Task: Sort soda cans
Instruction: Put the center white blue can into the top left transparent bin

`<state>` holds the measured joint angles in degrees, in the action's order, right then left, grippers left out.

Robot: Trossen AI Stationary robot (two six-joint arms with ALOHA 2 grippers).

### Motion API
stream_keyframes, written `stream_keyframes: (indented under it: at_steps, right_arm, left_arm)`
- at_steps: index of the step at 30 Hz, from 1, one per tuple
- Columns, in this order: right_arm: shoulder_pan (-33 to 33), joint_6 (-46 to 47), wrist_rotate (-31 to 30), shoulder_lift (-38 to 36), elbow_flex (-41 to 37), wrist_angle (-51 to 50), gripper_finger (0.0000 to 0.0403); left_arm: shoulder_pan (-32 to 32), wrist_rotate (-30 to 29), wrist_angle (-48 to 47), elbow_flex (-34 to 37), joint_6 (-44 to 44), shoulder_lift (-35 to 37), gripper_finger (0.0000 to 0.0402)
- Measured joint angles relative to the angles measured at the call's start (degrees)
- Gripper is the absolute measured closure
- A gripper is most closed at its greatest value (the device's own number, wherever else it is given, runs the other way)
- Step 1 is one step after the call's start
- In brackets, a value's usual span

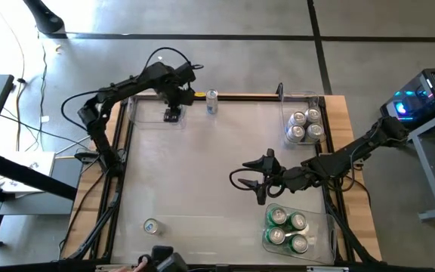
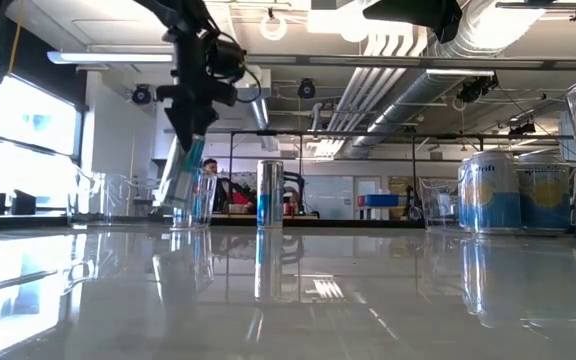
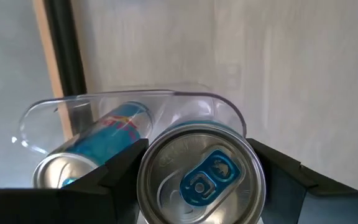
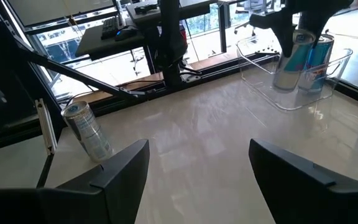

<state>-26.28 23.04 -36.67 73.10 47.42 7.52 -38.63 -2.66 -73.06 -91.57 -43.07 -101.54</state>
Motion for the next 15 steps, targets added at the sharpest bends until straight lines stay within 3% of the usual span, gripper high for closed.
stream_keyframes:
  at_steps: [7,15]
  right_arm:
    - [0.0,0.0,0.0,0.0,0.0,0.0,0.0130]
    - [0.0,0.6,0.0,0.0,0.0,0.0,0.0130]
  left_arm:
    - [-1.0,0.3,1.0,0.0,-0.2,-1.9,0.0178]
    - [-5.0,4.5,2.4,0.0,3.3,-1.7,0.0176]
